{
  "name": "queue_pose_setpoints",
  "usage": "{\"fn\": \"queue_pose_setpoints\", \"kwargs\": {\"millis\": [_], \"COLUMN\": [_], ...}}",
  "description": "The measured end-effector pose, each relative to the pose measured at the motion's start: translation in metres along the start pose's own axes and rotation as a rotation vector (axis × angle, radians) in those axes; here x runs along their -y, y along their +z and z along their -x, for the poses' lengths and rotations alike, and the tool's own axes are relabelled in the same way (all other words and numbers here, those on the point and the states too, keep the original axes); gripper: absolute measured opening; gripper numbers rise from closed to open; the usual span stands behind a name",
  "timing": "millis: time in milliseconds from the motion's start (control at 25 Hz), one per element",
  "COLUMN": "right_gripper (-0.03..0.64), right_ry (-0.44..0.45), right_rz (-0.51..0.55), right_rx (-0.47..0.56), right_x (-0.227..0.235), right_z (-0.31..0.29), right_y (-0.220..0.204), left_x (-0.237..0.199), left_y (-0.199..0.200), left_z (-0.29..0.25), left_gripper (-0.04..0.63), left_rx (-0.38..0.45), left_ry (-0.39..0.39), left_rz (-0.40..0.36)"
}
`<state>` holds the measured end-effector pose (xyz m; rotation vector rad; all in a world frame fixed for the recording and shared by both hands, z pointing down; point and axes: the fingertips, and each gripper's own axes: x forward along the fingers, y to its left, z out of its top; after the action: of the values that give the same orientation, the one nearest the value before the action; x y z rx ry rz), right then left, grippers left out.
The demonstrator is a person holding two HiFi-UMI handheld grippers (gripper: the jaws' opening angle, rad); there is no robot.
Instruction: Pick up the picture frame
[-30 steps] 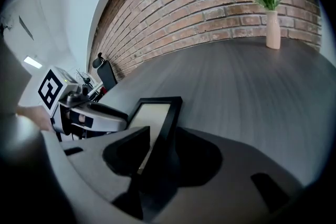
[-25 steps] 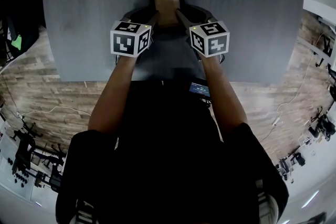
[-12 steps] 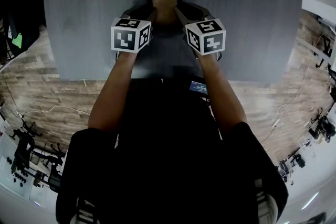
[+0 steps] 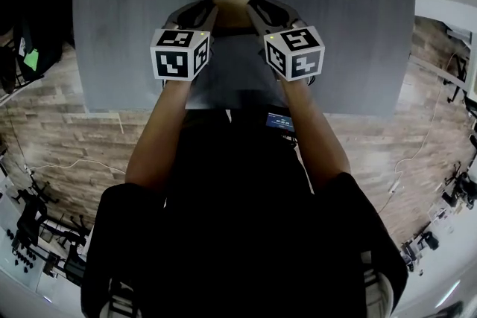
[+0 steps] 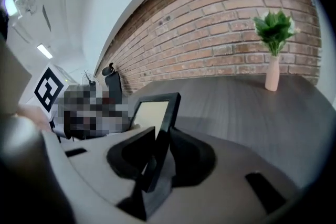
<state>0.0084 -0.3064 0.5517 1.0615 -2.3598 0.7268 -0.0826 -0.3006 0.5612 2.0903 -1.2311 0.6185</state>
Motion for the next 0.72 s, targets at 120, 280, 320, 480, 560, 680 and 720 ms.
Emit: {"fn": "queue_pose_setpoints", "kwargs": {"millis": [120, 280, 320, 480, 560, 680, 720], "right_gripper": [0.091, 0.085, 0.084, 0.078, 0.078, 0.075, 0.075], "right_ry": [-0.002, -0.009, -0.013, -0.031, -0.04, -0.055, -0.065], "right_rz": [0.037, 0.085, 0.095, 0.132, 0.151, 0.173, 0.182], "right_rx": [0.084, 0.194, 0.217, 0.314, 0.366, 0.443, 0.466], "right_x": [-0.008, -0.023, -0.025, -0.037, -0.045, -0.064, -0.072], "right_z": [0.022, 0.053, 0.062, 0.095, 0.11, 0.132, 0.14], "right_y": [0.03, 0.072, 0.082, 0.121, 0.14, 0.163, 0.168], "left_x": [0.01, 0.023, 0.027, 0.045, 0.053, 0.059, 0.062], "left_y": [0.027, 0.066, 0.077, 0.118, 0.139, 0.159, 0.162], "left_z": [0.023, 0.058, 0.068, 0.107, 0.127, 0.158, 0.169], "left_gripper": [0.093, 0.087, 0.084, 0.072, 0.074, 0.074, 0.072], "left_rx": [0.092, 0.207, 0.233, 0.339, 0.398, 0.474, 0.496], "left_ry": [-0.002, -0.001, -0.002, -0.015, -0.021, -0.04, -0.05], "left_rz": [-0.02, -0.06, -0.072, -0.133, -0.168, -0.191, -0.196]}}
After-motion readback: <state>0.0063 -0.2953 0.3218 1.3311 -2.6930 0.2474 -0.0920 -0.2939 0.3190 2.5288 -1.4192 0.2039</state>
